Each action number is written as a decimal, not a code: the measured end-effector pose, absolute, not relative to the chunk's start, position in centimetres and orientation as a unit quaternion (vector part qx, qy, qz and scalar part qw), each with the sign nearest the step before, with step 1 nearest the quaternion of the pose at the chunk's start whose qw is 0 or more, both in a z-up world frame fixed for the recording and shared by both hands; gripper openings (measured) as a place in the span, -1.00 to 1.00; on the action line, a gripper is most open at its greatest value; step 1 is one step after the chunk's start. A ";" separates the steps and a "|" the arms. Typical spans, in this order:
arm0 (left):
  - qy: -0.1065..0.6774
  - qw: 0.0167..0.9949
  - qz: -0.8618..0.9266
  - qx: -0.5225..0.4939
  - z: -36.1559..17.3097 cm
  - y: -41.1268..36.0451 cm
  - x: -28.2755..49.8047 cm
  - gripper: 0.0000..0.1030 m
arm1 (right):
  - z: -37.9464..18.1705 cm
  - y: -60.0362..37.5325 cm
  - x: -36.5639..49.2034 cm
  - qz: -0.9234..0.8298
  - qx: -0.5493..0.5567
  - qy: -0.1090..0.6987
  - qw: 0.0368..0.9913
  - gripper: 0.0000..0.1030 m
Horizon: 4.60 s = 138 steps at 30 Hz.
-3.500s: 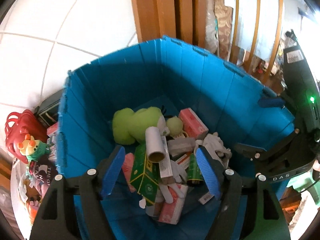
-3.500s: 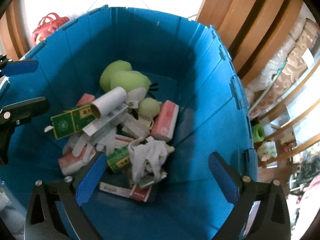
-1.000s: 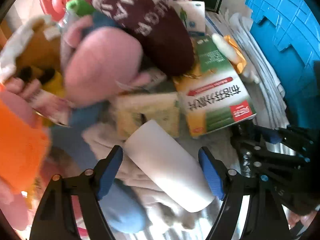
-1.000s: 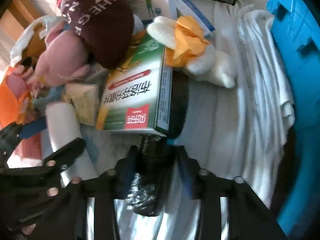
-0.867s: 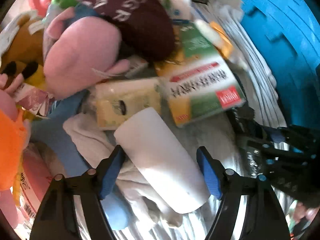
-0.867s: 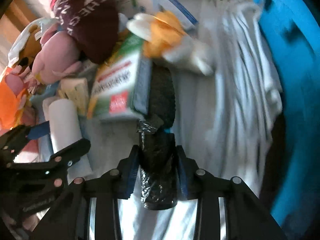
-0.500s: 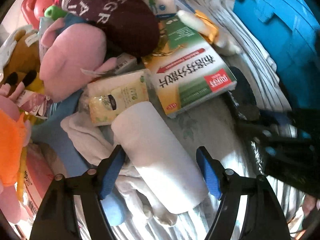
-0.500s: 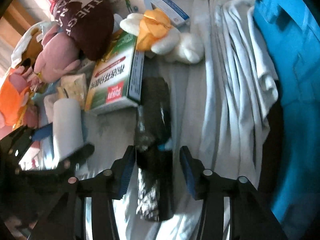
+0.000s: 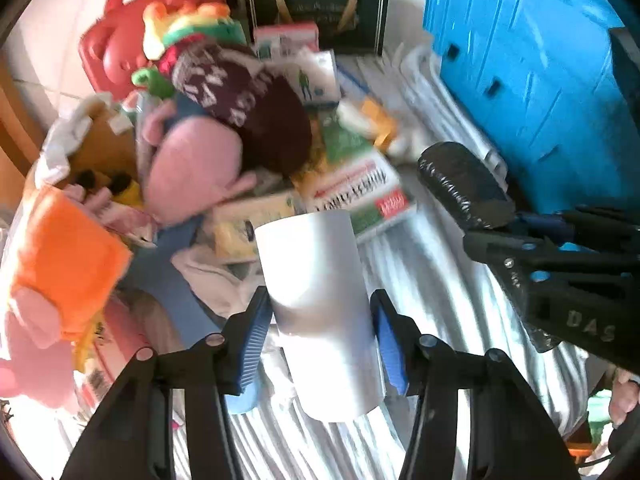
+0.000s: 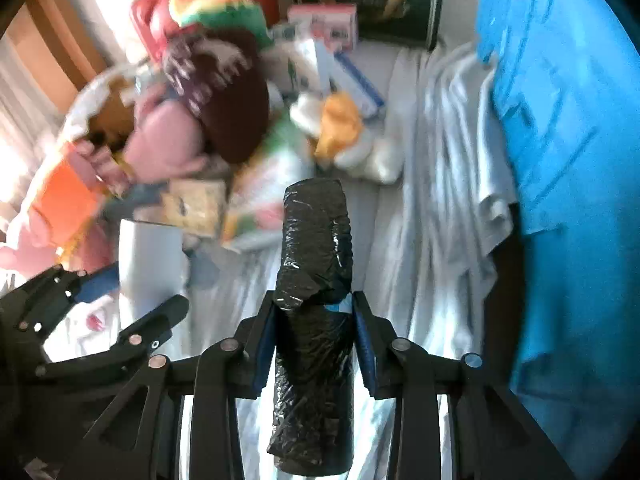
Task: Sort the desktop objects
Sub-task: 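Carry the paper roll and black roll into the blue crate and release both, then lift both tools out of the crate, then grasp a clear wrapped packet with the left tool while the right tool grasps a white plush bunny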
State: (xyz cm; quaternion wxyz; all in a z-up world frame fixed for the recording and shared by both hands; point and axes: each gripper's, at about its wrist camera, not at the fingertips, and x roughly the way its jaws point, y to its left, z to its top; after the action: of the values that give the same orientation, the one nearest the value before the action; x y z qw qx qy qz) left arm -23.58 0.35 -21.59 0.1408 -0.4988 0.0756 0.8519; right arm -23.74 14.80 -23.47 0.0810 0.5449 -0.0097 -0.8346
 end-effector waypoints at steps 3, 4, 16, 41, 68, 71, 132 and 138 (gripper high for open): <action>0.067 0.142 0.867 -0.473 -19.4 0.0 -23.2 -0.04 | -20.8 15.8 -23.3 -0.851 0.519 -0.014 0.081 -0.33; 0.066 0.141 0.871 -0.466 -19.0 -0.6 -23.1 -0.04 | -19.9 15.5 -23.4 -0.856 0.510 -0.016 0.081 -0.33; 0.061 0.172 0.916 -0.356 -9.4 1.1 -21.9 -0.04 | -9.2 15.4 -20.1 -0.915 0.395 -0.022 0.073 -0.33; 0.121 0.324 0.868 -0.357 4.7 30.3 -25.8 -0.04 | 3.9 43.8 -19.8 -0.914 0.392 -0.038 -0.093 -0.33; 0.211 0.208 0.831 -0.470 -3.3 40.6 -30.3 0.38 | -5.3 54.2 -25.4 -0.881 0.461 0.010 -0.107 -0.15; 0.212 0.205 0.833 -0.468 -2.9 40.1 -30.0 0.39 | -4.3 53.8 -25.0 -0.888 0.448 0.011 -0.106 0.54; -0.013 0.018 0.903 -0.430 -17.4 -7.3 -25.7 0.72 | -15.4 14.3 -24.8 -0.900 0.430 -0.016 0.076 1.00; -0.001 0.045 0.877 -0.479 -23.0 -4.6 -30.2 0.72 | -20.1 16.2 -27.9 -0.878 0.475 -0.031 0.036 1.00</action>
State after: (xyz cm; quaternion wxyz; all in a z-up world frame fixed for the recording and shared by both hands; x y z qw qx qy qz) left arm -30.21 -4.61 -22.99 0.0448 -0.4790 -0.0010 0.8767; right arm -27.88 16.21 -20.14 0.0363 0.4754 -0.0306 -0.8785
